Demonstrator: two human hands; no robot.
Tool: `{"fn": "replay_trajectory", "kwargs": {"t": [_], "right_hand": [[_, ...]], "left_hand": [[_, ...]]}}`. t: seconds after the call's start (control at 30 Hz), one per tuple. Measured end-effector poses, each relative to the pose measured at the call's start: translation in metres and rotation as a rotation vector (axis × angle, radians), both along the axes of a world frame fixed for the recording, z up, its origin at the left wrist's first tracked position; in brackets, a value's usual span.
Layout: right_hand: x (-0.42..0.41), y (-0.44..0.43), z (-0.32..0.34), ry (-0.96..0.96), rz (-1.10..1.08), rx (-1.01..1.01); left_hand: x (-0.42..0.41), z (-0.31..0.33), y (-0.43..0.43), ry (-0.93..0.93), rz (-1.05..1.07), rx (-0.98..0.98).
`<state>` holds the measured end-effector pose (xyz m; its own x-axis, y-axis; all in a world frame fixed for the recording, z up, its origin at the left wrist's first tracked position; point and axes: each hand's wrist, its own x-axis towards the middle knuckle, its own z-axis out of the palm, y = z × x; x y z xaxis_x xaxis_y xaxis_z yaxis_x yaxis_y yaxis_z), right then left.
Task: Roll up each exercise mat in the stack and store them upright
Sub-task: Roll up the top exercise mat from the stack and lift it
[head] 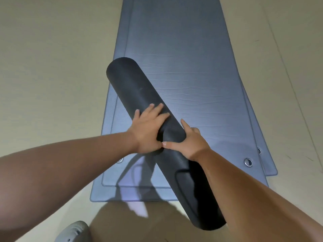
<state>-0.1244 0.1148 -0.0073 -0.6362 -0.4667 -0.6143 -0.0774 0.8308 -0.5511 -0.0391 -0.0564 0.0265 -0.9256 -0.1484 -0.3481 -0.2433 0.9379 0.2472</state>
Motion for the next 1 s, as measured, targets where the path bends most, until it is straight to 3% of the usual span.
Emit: {"fn": "replay_trajectory", "kwargs": {"t": [0.1, 0.23, 0.4, 0.5, 0.6, 0.7, 0.83, 1.0], "right_hand": [[-0.017, 0.013, -0.001, -0.171, -0.064, -0.151], [-0.026, 0.015, -0.001, -0.322, -0.057, -0.267], [-0.015, 0.012, -0.008, -0.263, -0.080, -0.272], [-0.007, 0.019, -0.010, -0.279, -0.148, -0.317], [0.002, 0.018, -0.017, -0.318, -0.266, -0.399], [0.006, 0.008, -0.029, -0.392, -0.350, -0.480], [-0.007, 0.001, -0.030, -0.379, -0.323, -0.502], [-0.036, 0.006, -0.014, -0.517, -0.303, -0.514]], "left_hand": [[0.023, -0.021, 0.004, 0.129, 0.505, 0.165], [0.023, -0.036, 0.016, 0.068, 1.092, 0.872], [0.020, -0.052, 0.025, 0.206, 1.119, 1.100], [0.019, -0.049, 0.021, 0.189, 1.161, 1.197], [0.010, -0.047, 0.009, 0.175, 1.196, 1.162], [0.006, -0.050, -0.004, 0.089, 1.211, 1.149], [0.001, -0.054, 0.001, -0.065, 1.200, 1.299], [-0.019, -0.045, 0.018, 0.079, 1.341, 1.437]]}}
